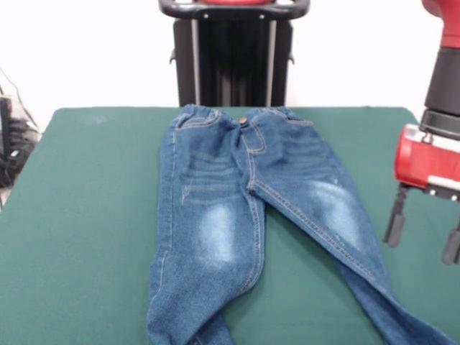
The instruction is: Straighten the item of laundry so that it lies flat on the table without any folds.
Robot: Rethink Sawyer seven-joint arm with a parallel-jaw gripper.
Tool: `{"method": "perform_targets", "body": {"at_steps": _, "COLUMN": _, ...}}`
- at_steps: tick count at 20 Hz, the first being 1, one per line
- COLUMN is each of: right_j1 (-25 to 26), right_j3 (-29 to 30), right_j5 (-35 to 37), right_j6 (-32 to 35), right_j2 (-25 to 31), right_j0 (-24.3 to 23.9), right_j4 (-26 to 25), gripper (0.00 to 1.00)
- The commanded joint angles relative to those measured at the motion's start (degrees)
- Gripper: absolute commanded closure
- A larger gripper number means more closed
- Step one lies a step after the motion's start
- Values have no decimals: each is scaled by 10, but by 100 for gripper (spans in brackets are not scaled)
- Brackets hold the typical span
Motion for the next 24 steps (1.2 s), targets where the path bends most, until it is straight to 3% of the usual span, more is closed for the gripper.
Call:
{"method": "perform_targets", "body": {"at_steps": 1, "right_j1": -11, "right_j3": 134, "right_j5": -5, "right_j6": -66, "right_j2": 147, "right_j0": -29, "right_j4": -84, "gripper": 0}}
{"method": "perform_targets", "body": {"at_steps": 11, "right_j1": -35, "right_j3": 214, "right_j5": -136, "right_j6": -53, "right_j2": 230, "right_j0": -83, "right_j4": -228, "gripper": 0}}
{"method": "perform_targets", "body": {"at_steps": 16, "right_j1": -41, "right_j3": 221, "right_j5": -160, "right_j6": -30, "right_j2": 253, "right_j0": -100, "right_j4": -279, "gripper": 0}}
{"method": "perform_targets", "body": {"at_steps": 24, "right_j1": -26, "right_j3": 201, "right_j5": -143, "right_j6": -78, "right_j2": 329, "right_j0": -156, "right_j4": -359, "gripper": 0}}
